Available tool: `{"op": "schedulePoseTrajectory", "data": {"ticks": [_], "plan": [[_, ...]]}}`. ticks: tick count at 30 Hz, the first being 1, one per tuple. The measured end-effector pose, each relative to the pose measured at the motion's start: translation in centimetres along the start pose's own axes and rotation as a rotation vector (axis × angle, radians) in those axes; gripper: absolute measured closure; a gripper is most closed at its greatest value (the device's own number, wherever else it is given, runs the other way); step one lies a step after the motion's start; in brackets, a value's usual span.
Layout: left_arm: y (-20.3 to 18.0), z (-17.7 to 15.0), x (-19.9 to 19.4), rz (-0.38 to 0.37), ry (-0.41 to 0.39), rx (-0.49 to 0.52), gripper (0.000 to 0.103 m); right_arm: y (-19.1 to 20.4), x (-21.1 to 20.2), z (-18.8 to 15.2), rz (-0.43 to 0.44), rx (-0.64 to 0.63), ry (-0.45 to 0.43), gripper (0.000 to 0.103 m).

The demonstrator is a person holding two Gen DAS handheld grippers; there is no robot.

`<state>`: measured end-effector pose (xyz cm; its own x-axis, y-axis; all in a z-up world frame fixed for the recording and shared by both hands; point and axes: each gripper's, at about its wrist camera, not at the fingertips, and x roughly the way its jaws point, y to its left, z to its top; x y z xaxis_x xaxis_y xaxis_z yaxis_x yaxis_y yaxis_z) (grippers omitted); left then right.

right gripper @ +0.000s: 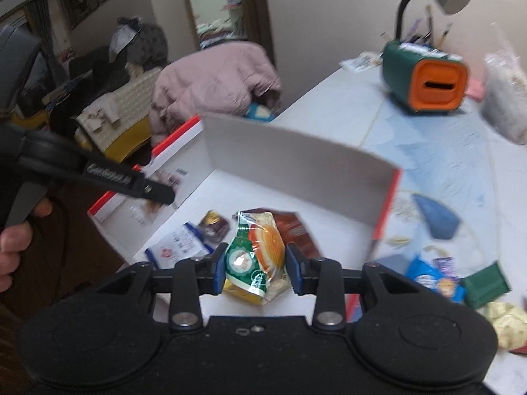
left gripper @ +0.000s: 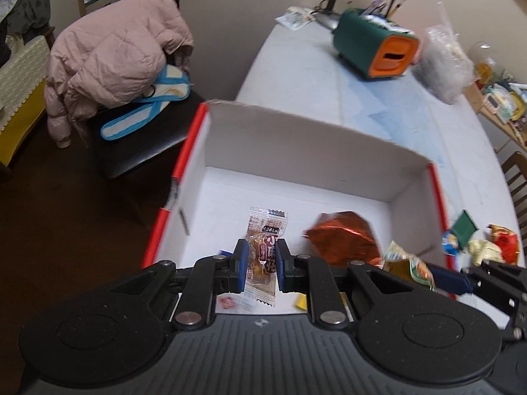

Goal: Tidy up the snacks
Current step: 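Carry the snack stick and round pastry into the red box and open both grippers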

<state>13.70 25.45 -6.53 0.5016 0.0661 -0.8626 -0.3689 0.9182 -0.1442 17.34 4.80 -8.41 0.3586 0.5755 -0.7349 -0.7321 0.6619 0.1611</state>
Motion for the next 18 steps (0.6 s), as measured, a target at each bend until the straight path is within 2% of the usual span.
{"op": "schedulePoseTrajectory", "data": {"ticks": [6,18], "plan": [[1.6,0.6,2.4,0.03,0.052,0.002,0.086,2.2,2.9,0.5,0.033,-0.031,0.047,0.068],[0.8,0.2,4.9,0.048,0.101,0.095,0.086,3.6,6.9,0.9,0.032,-0.058,0.126,0.068]]}}
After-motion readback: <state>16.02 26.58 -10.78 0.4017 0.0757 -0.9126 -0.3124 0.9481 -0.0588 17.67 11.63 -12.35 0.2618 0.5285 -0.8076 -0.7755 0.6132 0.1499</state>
